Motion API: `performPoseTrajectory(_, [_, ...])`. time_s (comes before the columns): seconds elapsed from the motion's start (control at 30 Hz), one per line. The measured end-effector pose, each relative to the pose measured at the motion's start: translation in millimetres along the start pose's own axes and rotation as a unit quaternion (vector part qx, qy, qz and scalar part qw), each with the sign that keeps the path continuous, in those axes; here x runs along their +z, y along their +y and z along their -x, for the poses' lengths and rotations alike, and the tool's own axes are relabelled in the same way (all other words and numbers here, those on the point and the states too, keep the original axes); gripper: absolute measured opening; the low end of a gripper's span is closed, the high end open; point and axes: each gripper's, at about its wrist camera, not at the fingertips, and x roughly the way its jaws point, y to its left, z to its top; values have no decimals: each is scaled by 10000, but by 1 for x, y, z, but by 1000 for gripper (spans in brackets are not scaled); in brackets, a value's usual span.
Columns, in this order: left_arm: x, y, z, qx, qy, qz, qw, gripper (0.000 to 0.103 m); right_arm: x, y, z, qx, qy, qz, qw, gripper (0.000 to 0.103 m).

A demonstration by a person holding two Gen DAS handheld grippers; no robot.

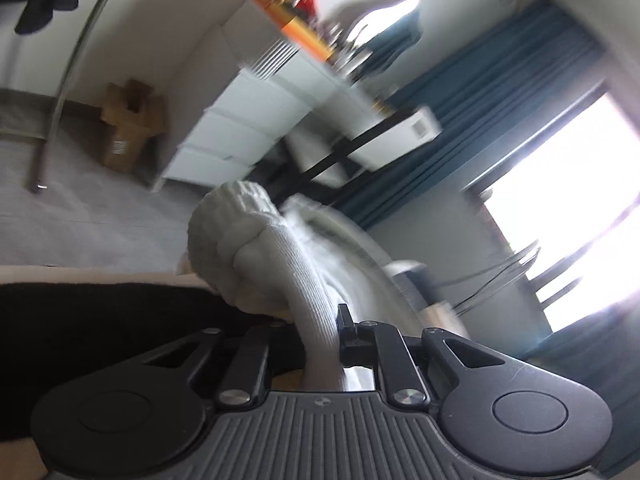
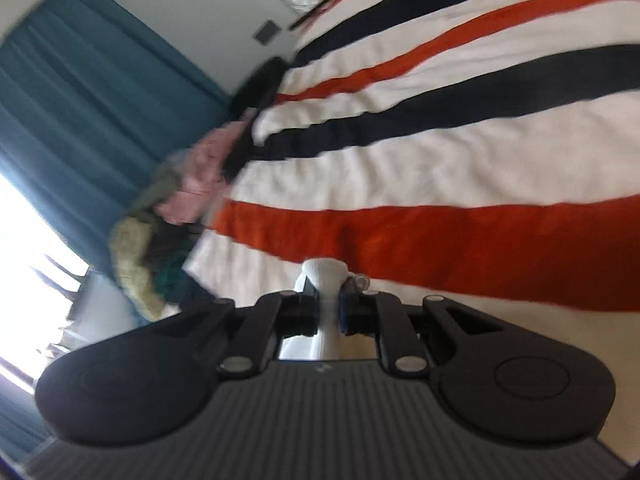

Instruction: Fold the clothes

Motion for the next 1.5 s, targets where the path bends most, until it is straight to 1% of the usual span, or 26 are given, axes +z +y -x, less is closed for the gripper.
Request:
performPoseTrajectory(0.1, [-4, 6, -12, 607, 419, -14, 9973, 14, -4, -18, -26, -675, 646, -153, 9955, 13])
performPoseTrajectory(0.17, [-6, 7, -13, 840, 486, -2, 9953, 16, -5, -21, -31, -755, 759, -158, 9941, 13])
performPoseTrajectory(0.23, [-8, 1, -7, 921, 485, -165, 9944, 19, -5, -23, -34, -801, 836, -140, 9932, 13])
performPoseTrajectory(0.33, [-10, -8, 5, 1056, 336, -508, 9925, 26, -6, -22, -36, -824, 889, -33, 9926, 15])
performPoseTrajectory(0.37, [-11, -13, 11, 1091, 293, -624, 9916, 36, -6, -19, -35, -787, 847, 78, 9933, 15])
performPoseTrajectory(0.4, [-12, -16, 14, 1029, 300, -703, 9917, 45, -7, -16, -34, -807, 828, 162, 9932, 16])
performPoseTrajectory(0.43, [-15, -19, 13, 899, 327, -810, 9921, 64, -7, -13, -32, -842, 815, 239, 9928, 17])
performPoseTrajectory(0.47, [-10, -21, 9, 794, 369, -974, 9914, 75, -7, -11, -31, -878, 802, 315, 9924, 19])
performPoseTrajectory(0.5, [-15, -27, 15, 768, 346, -1181, 9894, 76, -8, -8, -30, -890, 802, 412, 9919, 20])
performPoseTrajectory(0.57, [-26, -40, 26, 813, 205, -1629, 9831, 81, -9, -2, -29, -883, 806, 609, 9910, 30])
performPoseTrajectory(0.6, [-31, -46, 32, 833, 133, -1853, 9791, 82, -9, 1, -28, -846, 782, 699, 9909, 33])
performPoseTrajectory(0.63, [-39, -55, 39, 734, -19, -2130, 9743, 83, -9, 5, -26, -797, 724, 799, 9910, 38])
performPoseTrajectory(0.7, [-53, -74, 53, 533, -321, -2675, 9615, 88, -9, 14, -21, -691, 598, 1012, 9907, 51])
performPoseTrajectory(0.73, [-62, -82, 61, 427, -472, -2881, 9555, 95, -10, 19, -18, -635, 537, 1123, 9902, 63])
performPoseTrajectory(0.77, [-70, -88, 67, 308, -581, -3037, 9505, 97, -11, 23, -15, -552, 492, 1163, 9905, 78])
performPoseTrajectory(0.8, [-77, -92, 70, 186, -587, -3147, 9472, 97, -11, 26, -13, -516, 419, 1206, 9905, 84])
performPoseTrajectory(0.83, [-85, -97, 72, 64, -593, -3256, 9436, 97, -12, 29, -10, -495, 337, 1255, 9903, 87])
performPoseTrajectory(0.9, [-101, -106, 77, -180, -603, -3470, 9358, 98, -13, 36, -5, -506, 151, 1418, 9885, 87])
performPoseTrajectory(1.0, [-123, -113, 74, -480, -403, -3697, 9270, 98, -12, 49, 9, -709, -423, 1688, 9822, 87])
performPoseTrajectory(1.03, [-130, -112, 72, -557, -361, -3767, 9240, 98, -11, 53, 15, -701, -622, 1756, 9800, 87])
performPoseTrajectory(1.13, [-149, -112, 65, -786, -234, -3972, 9141, 98, -14, 67, 32, -326, -996, 1996, 9743, 87])
performPoseTrajectory(1.3, [-182, -111, 52, -1166, -23, -4303, 8951, 98, -42, 102, 59, 567, -1019, 2673, 9565, 87])
performPoseTrajectory(1.33, [-189, -113, 51, -1252, -13, -4349, 8917, 98, -50, 108, 64, 767, -971, 2780, 9526, 87])
performPoseTrajectory(1.43, [-210, -126, 43, -1603, 251, -4501, 8781, 98, -79, 122, 76, 1332, -690, 3020, 9414, 87])
performPoseTrajectory(1.47, [-220, -133, 38, -1758, 319, -4578, 8709, 98, -89, 126, 78, 1473, -576, 3111, 9371, 87])
performPoseTrajectory(1.5, [-231, -140, 32, -1939, 376, -4721, 8591, 98, -97, 129, 80, 1557, -492, 3208, 9330, 87])
